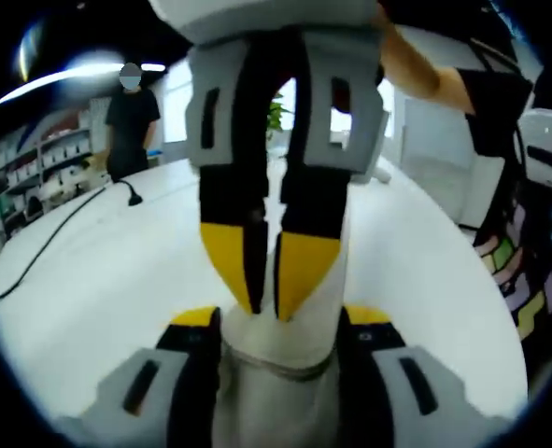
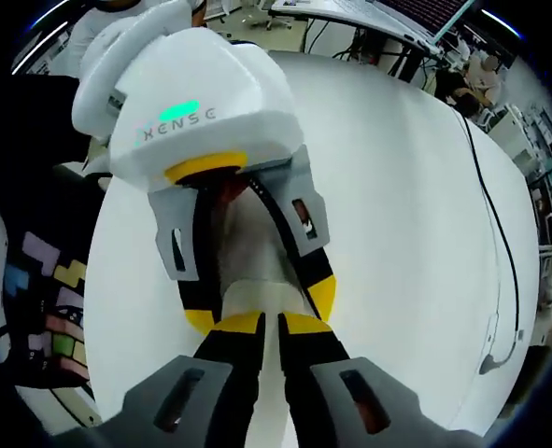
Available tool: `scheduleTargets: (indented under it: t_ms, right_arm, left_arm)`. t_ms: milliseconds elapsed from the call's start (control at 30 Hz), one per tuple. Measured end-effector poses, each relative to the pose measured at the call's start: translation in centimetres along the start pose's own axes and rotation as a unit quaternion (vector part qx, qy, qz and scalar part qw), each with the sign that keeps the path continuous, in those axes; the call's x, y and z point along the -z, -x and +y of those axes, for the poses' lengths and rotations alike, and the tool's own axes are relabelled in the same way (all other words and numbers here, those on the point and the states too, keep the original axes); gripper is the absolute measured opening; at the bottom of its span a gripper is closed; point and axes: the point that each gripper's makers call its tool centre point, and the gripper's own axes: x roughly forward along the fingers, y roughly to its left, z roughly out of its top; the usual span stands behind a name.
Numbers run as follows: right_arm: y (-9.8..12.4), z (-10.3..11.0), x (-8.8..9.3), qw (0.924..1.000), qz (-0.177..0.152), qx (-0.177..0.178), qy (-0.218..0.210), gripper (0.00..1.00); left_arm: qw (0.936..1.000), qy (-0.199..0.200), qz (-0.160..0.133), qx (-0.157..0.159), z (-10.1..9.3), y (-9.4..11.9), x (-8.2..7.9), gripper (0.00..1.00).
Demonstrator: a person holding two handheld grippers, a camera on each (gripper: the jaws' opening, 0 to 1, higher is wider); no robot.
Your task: Arrange the utensils inside the cutlery case until each visible utensil rests in its matching compartment.
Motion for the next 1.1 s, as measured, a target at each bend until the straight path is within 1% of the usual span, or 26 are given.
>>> scheduleTargets:
  t_ms: [67, 100, 133, 167, 200, 233, 267, 333, 367, 400, 467, 533, 633, 667, 700, 800, 867, 967, 1033, 1100]
  right_arm:
    - [0.0, 0.2, 0.0, 1.0, -0.01, -0.001, 0.002, 0.05]
    - [0.2, 0.2, -0.3, 0.9995, -0.032, 0.003, -0.009, 0.05]
    - [0.6, 0.3, -0.6, 0.9986, -0.053, 0.004, 0.004, 0.05]
    - [1.1, 0.3, -0.6, 0.9977, -0.066, 0.006, 0.015, 0.05]
    - [1.8, -0.2, -0.3, 0.997, -0.073, 0.021, 0.011, 0.05]
    - [2.4, -0.6, 0.0, 0.9966, -0.077, 0.03, 0.004, 0.05]
    - [2.9, -0.6, 0.4, 0.9962, -0.082, 0.028, 0.006, 0.05]
    - [3.5, -0.2, 0.0, 0.9921, -0.124, 0.016, 0.013, 0.06]
    - [3.8, 0.3, 0.0, 0.9891, -0.147, 0.006, 0.008, 0.06]
    - [4.0, 0.4, 0.6, 0.9884, -0.152, -0.001, -0.01, 0.06]
    - [4.1, 0.5, 1.9, 0.9889, -0.148, 0.001, -0.009, 0.08]
    - [4.4, 0.2, 3.6, 0.9901, -0.139, 0.017, -0.014, 0.11]
    - [5.0, -0.1, 5.7, 0.9901, -0.135, 0.028, -0.025, 0.12]
    - [5.1, -0.1, 6.5, 0.9907, -0.129, 0.03, -0.031, 0.12]
    - [5.1, 0.1, 7.5, 0.9923, -0.115, 0.029, -0.035, 0.12]
    - [5.2, 0.5, 9.7, 0.9948, -0.09, 0.028, -0.037, 0.13]
    - [5.4, 1.0, 12.0, 0.9969, -0.063, 0.025, -0.041, 0.16]
    - [5.5, 1.2, 14.7, 0.998, -0.031, 0.026, -0.048, 0.16]
    - [5.6, 1.2, 16.1, 0.9976, -0.018, 0.026, -0.062, 0.16]
    - [5.5, 1.2, 17.0, 0.9976, -0.01, 0.024, -0.064, 0.16]
  left_arm:
    - [1.0, -0.002, -0.002, 0.003, -0.2, 0.0, 0.0, 0.52]
    - [1.0, -0.003, -0.004, 0.006, -0.2, 0.0, 0.0, 0.51]
    - [0.9999, -0.003, -0.007, 0.007, -0.3, 0.0, 0.1, 0.51]
    - [0.9999, -0.002, -0.009, 0.007, -0.3, 0.0, 0.1, 0.51]
    - [0.9999, -0.002, -0.011, 0.007, -0.3, -0.1, 0.1, 0.51]
    - [0.9999, -0.002, -0.012, 0.007, -0.3, -0.1, 0.1, 0.51]
    - [0.9999, -0.002, -0.014, 0.007, -0.4, -0.1, 0.1, 0.51]
    - [0.9999, -0.002, -0.015, 0.006, -0.5, -0.1, 0.1, 0.51]
    - [0.9999, -0.002, -0.015, 0.006, -0.5, -0.1, 0.1, 0.51]
    - [0.9999, -0.002, -0.015, 0.006, -0.6, -0.1, 0.1, 0.51]
    - [0.9999, 0.0, -0.015, 0.002, -0.6, -0.1, 0.1, 0.51]
    - [0.9999, -0.001, -0.016, 0.002, -0.6, -0.1, 0.1, 0.5]
    - [0.9999, -0.001, -0.015, 0.002, -0.6, -0.2, 0.1, 0.5]
    - [0.9999, -0.001, -0.015, 0.002, -0.6, -0.2, 0.1, 0.5]
    - [0.9999, -0.001, -0.015, 0.001, -0.6, -0.2, 0.1, 0.5]
    - [0.9999, 0.0, -0.016, 0.001, -0.6, -0.2, 0.2, 0.5]
    - [0.9999, -0.001, -0.015, 0.001, -0.9, -0.3, 0.2, 0.5]
    - [0.9999, -0.001, -0.016, 0.002, -1.2, -0.5, 0.2, 0.5]
    - [0.9999, -0.001, -0.016, 0.002, -1.4, -0.6, 0.1, 0.5]
    - [0.9999, -0.001, -0.016, 0.002, -1.5, -0.7, 0.1, 0.5]
